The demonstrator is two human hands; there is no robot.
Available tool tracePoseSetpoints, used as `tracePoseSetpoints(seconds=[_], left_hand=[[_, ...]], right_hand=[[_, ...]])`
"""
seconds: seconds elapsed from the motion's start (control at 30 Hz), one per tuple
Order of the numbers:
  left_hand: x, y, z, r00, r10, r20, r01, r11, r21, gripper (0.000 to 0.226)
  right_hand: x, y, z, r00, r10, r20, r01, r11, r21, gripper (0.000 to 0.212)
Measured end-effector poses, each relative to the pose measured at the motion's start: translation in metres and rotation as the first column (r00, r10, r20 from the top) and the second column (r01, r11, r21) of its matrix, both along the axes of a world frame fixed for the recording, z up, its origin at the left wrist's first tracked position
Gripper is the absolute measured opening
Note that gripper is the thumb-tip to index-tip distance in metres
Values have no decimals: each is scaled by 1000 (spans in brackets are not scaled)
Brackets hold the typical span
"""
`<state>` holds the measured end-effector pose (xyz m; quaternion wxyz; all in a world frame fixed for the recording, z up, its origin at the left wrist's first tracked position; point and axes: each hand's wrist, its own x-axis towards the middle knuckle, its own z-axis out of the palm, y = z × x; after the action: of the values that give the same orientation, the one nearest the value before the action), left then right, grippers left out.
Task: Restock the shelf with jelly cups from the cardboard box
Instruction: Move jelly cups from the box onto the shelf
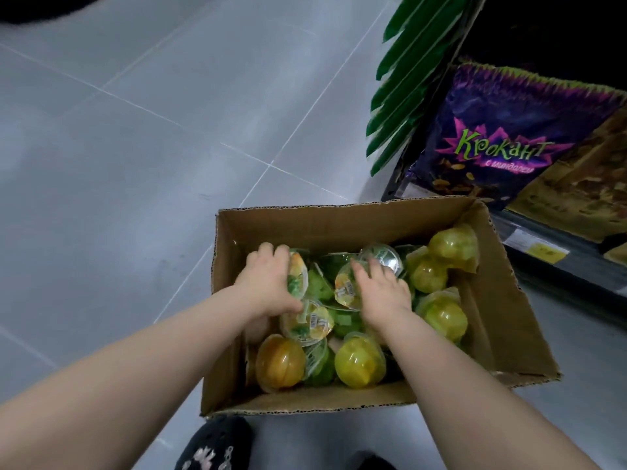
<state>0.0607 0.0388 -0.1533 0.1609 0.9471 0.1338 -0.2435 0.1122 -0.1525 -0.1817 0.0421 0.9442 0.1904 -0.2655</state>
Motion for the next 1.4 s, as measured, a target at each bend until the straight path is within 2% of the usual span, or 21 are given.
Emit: tracePoseSetpoints(seconds=[0.07, 0.2, 0.3, 0.43, 0.57, 0.63, 0.73, 0.8, 0.83, 0.87, 0.93, 1.0, 1.03, 1.07, 1.13, 1.17, 1.23, 1.27, 1.3, 1.4], left_hand=[[1, 4, 7, 998, 63, 13, -62, 995, -81, 105], [-5, 22, 15, 978, 202, -59, -210, 953, -220, 100], [-9, 26, 14, 969, 229, -96, -248, 900, -358, 95], [-10, 24, 7, 965, 238, -107, -261, 870, -419, 89], [-6, 23, 13, 921, 357, -156, -388, 804, -450, 111], [3, 18, 28, 917, 375, -138, -397, 816, -420, 113], [22, 6, 77, 931, 359, -67, -352, 831, -430, 90], [32, -3, 126, 933, 355, -63, -338, 800, -495, 75], [35, -8, 154, 931, 356, -76, -340, 778, -528, 76], [38, -11, 182, 921, 374, -108, -365, 734, -572, 82], [42, -20, 243, 858, 456, -237, -480, 546, -687, 85], [46, -30, 316, 777, 485, -401, -577, 295, -761, 65], [50, -33, 351, 755, 485, -441, -597, 231, -768, 54], [53, -37, 385, 755, 473, -454, -599, 218, -770, 46], [58, -45, 456, 768, 442, -464, -591, 209, -779, 47], [60, -50, 493, 782, 417, -464, -580, 213, -786, 50], [63, -60, 562, 830, 360, -427, -531, 274, -802, 50], [64, -65, 593, 866, 315, -388, -485, 338, -807, 50], [65, -72, 624, 904, 266, -334, -419, 404, -813, 53], [68, -97, 708, 977, 166, -134, -206, 569, -796, 69]], right_hand=[[9, 6, -2, 999, 13, -31, -15, 999, -50, 99], [12, 15, -9, 997, 16, -76, -25, 993, -116, 103], [11, 20, -10, 998, 47, -49, -54, 986, -157, 101], [8, 9, -10, 1000, -21, -22, 20, 998, -53, 99], [0, -7, 2, 970, -230, -81, 239, 963, 123, 110], [-3, -12, 17, 896, -420, -144, 442, 869, 221, 110], [-4, -20, 58, 692, -648, -317, 721, 605, 338, 105], [-8, -30, 99, 578, -714, -396, 809, 440, 389, 101], [-11, -35, 124, 539, -731, -418, 831, 381, 406, 100], [-14, -40, 150, 509, -744, -432, 844, 336, 418, 99], [-17, -49, 211, 474, -760, -444, 855, 277, 439, 97], [-19, -56, 277, 457, -760, -462, 850, 221, 478, 91], [-20, -60, 313, 459, -761, -458, 837, 198, 511, 84], [-21, -63, 348, 460, -770, -442, 820, 178, 544, 73], [-25, -71, 422, 479, -789, -386, 779, 179, 601, 52], [-26, -74, 459, 496, -791, -358, 761, 197, 619, 53], [-32, -81, 532, 526, -792, -309, 738, 245, 629, 82], [-35, -85, 567, 528, -799, -287, 731, 256, 632, 96], [-37, -90, 599, 531, -804, -267, 720, 262, 643, 102], [-45, -110, 684, 550, -817, -172, 639, 279, 717, 101]])
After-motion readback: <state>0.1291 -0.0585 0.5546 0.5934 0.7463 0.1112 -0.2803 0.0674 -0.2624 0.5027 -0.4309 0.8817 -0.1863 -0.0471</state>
